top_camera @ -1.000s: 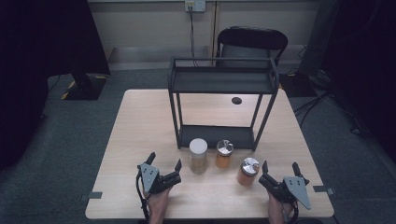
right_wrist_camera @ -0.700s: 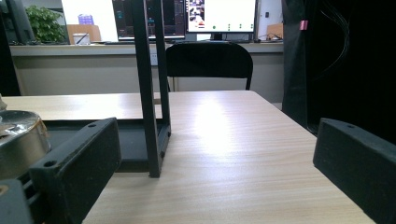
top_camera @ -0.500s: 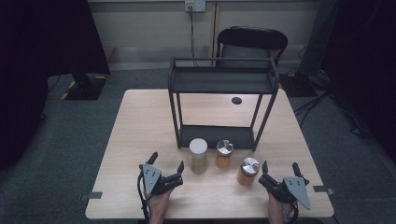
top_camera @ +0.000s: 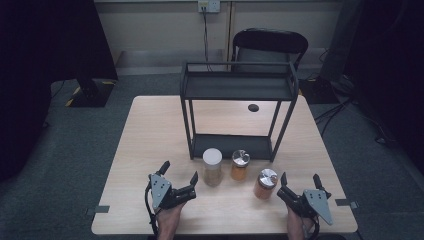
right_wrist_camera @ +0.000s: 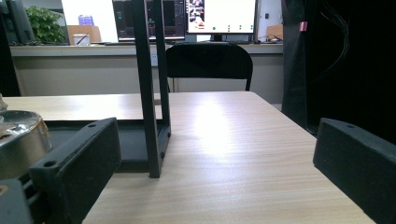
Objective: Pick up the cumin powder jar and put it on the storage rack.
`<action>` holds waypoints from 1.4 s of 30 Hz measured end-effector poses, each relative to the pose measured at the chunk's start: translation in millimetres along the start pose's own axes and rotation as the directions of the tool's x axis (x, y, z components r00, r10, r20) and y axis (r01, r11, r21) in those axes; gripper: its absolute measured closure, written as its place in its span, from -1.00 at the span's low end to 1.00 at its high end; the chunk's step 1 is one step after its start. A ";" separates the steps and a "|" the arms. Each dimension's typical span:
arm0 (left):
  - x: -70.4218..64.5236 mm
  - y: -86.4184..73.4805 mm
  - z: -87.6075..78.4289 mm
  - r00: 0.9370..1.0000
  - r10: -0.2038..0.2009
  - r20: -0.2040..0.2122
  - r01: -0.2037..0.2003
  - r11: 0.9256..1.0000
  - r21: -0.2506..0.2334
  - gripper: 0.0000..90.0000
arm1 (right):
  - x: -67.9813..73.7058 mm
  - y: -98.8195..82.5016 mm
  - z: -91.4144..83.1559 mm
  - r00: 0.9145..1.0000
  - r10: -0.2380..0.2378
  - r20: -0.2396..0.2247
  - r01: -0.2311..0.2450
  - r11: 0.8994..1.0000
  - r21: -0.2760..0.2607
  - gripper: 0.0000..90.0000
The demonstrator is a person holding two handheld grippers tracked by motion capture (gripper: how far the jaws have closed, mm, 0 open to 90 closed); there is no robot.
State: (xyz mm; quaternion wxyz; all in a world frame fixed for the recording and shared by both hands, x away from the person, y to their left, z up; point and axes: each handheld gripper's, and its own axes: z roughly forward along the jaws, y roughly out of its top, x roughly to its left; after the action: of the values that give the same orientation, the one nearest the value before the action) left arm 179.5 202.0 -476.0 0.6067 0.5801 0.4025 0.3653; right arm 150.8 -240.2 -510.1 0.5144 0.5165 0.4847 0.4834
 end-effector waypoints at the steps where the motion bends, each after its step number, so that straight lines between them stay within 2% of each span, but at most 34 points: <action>1: 0.0 0.0 0.0 1.000 0.000 0.000 0.000 1.000 0.000 -1.00 | 0.0 0.0 0.0 1.000 0.000 0.000 0.000 1.000 0.000 -1.00; 5: 0.2 3.7 -0.8 1.000 -0.006 0.011 0.006 1.000 -0.005 -1.00 | 0.0 0.0 0.0 1.000 0.000 -0.001 0.000 1.000 0.000 -1.00; 10: -0.1 2.6 -2.4 1.000 -0.020 0.019 0.021 0.999 -0.041 -1.00 | 0.1 -0.2 -0.1 1.000 -0.002 -0.001 0.002 1.000 -0.001 -1.00; 15: 0.3 5.7 -1.9 0.999 -0.021 0.029 0.022 0.999 -0.037 -1.00 | 0.0 -0.2 -0.1 1.000 -0.002 -0.001 0.002 1.000 -0.001 -1.00; 24: -4.6 13.6 -0.6 0.999 0.006 0.035 -0.005 0.999 -0.040 -1.00 | 0.2 -0.4 -0.2 1.000 -0.003 0.000 0.003 1.000 -0.002 -1.00; 38: -10.1 23.6 7.6 0.998 0.030 0.058 -0.030 1.000 -0.008 -1.00 | -0.1 -0.5 -0.2 1.000 -0.005 -0.003 0.005 1.000 -0.003 -1.00; 42: -9.2 23.9 9.6 0.997 0.024 0.074 -0.023 1.000 -0.013 -1.00 | -0.2 -0.4 -0.2 1.000 -0.002 -0.003 0.002 1.000 -0.002 -1.00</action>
State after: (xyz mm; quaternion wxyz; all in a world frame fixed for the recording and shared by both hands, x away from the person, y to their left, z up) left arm 185.0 191.1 -451.5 0.6203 0.5941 0.3709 0.3531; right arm 150.6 -240.3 -510.5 0.5150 0.5147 0.4854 0.4840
